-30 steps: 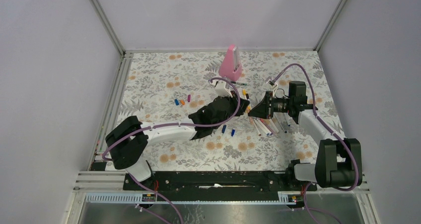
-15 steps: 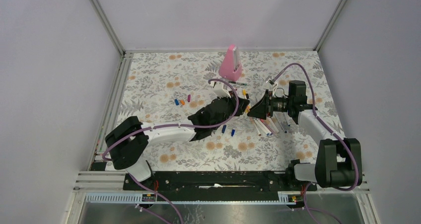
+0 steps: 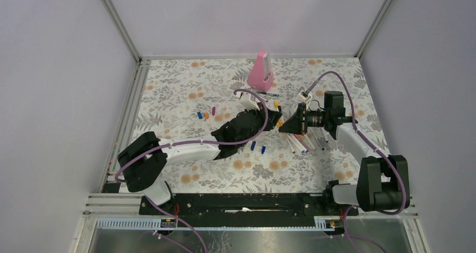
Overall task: Open the pen caps
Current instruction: Open the pen cap from the pen, then place the pen at the center of the board.
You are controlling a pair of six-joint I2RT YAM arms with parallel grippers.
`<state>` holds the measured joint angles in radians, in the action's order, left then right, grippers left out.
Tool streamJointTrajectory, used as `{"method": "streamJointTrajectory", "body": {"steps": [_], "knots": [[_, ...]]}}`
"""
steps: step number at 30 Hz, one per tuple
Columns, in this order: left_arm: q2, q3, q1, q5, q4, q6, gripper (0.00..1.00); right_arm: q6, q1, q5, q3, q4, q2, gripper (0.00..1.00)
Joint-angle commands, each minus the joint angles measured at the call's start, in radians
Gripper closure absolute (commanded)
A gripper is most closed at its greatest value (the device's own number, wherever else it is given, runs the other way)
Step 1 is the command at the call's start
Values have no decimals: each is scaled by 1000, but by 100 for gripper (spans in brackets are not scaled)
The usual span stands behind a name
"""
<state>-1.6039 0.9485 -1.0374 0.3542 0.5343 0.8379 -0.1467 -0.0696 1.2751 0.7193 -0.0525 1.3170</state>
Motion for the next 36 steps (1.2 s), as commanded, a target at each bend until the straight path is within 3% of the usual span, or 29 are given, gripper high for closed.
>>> {"method": "streamJointTrajectory", "body": {"steps": [1, 5, 11, 26, 31, 36], "knots": [[126, -22, 111, 40, 159, -12, 100, -44, -9, 10, 32, -64, 6, 100], [198, 60, 234, 103, 143, -73, 100, -89, -22, 8, 46, -113, 18, 100], [225, 141, 310, 142, 131, -109, 100, -117, -25, 4, 57, -142, 28, 100], [261, 85, 406, 251, 181, 83, 100, -176, -50, -34, 75, -198, 83, 100], [304, 6, 418, 191, 194, 70, 100, -272, -49, -112, 103, -279, 76, 100], [394, -155, 435, -12, 177, 30, 100, -396, -9, -254, 154, -394, 59, 100]]}}
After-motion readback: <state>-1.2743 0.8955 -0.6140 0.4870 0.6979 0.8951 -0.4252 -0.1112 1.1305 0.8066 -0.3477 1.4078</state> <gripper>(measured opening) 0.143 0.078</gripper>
